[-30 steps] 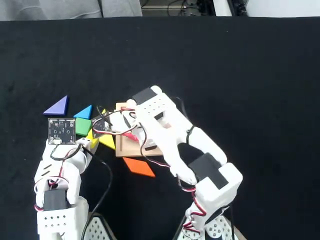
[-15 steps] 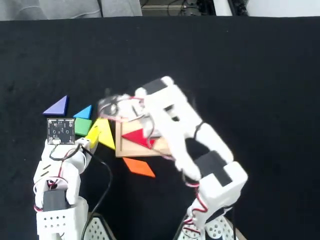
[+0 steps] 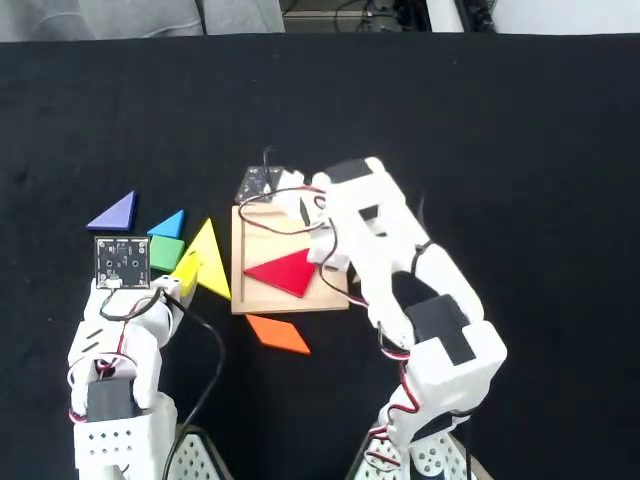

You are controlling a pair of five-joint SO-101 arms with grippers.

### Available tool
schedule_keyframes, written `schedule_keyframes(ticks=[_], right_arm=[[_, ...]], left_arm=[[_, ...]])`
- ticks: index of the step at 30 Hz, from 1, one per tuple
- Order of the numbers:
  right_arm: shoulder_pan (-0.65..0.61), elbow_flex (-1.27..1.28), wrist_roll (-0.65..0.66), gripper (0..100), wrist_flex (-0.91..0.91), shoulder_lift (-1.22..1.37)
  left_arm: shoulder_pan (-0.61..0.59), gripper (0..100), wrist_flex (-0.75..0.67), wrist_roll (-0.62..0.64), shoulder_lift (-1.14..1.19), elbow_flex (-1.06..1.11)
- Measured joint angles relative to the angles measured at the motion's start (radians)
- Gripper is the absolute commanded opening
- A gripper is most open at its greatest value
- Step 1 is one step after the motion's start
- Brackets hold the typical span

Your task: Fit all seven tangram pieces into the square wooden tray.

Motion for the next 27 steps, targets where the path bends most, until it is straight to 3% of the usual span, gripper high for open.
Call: schedule_keyframes(ticks=[10, 27], right_arm=[[-0.026, 0.008, -0.006, 1.1, -0.031, 0.075], [-0.107, -0.342, -0.245, 1.1, -0.029, 0.296]], left_arm=[[0.000, 30, 0.000, 0.000, 0.000, 0.000], [0.000, 30, 0.000, 0.000, 0.000, 0.000]])
